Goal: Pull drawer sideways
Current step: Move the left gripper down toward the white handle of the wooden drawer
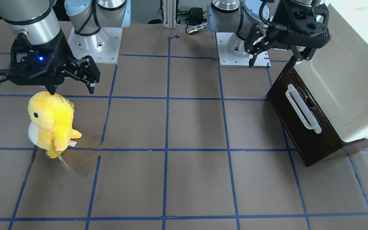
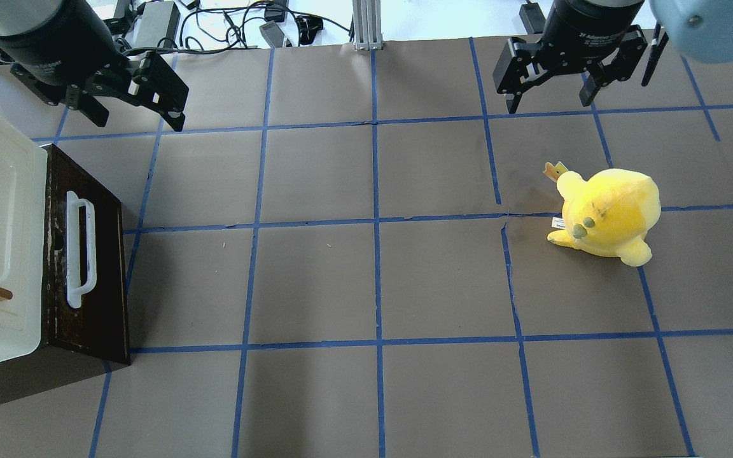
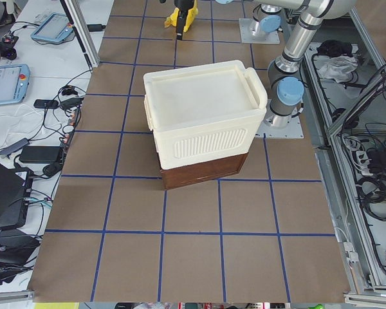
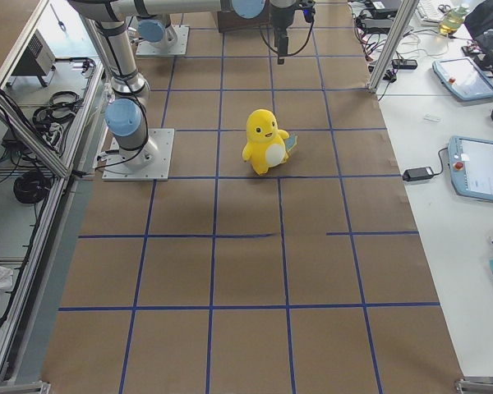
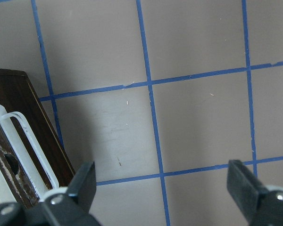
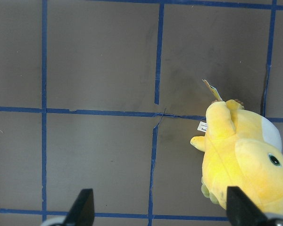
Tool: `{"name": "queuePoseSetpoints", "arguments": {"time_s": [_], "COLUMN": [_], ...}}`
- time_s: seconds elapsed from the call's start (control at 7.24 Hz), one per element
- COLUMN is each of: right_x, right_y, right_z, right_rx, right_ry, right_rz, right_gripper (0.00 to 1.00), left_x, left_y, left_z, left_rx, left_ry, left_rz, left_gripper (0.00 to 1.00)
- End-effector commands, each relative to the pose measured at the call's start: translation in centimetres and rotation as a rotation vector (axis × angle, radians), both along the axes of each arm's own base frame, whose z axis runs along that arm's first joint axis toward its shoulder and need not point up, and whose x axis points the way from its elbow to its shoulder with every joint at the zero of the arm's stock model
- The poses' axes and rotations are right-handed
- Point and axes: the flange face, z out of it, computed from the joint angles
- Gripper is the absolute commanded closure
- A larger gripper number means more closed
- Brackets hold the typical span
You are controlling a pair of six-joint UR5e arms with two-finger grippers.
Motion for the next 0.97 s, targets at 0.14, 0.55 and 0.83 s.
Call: {"name": "queuePoseSetpoints", "arguments": {"time_s": [0.14, 0.55, 0.83], "right_x": [0.0, 0.0, 0.0], "right_y": [0.0, 0.0, 0.0], "right_z": [0.0, 0.0, 0.0], "right_rx": [0.0, 0.0, 0.0], "right_ry": [0.0, 0.0, 0.0], "right_rz": [0.001, 0.0, 0.0], "right_gripper": [0.0, 0.0, 0.0], "left_x": [0.0, 0.1, 0.1], "left_y": [0.0, -0.7, -1.9], "left_z": [0.0, -0.7, -1.3], "left_rx": [0.0, 0.011, 0.002], "left_ry": [0.0, 0.002, -0.028], "left_rz": [0.001, 0.004, 0.036], "left_gripper": [0.0, 0.0, 0.0]}}
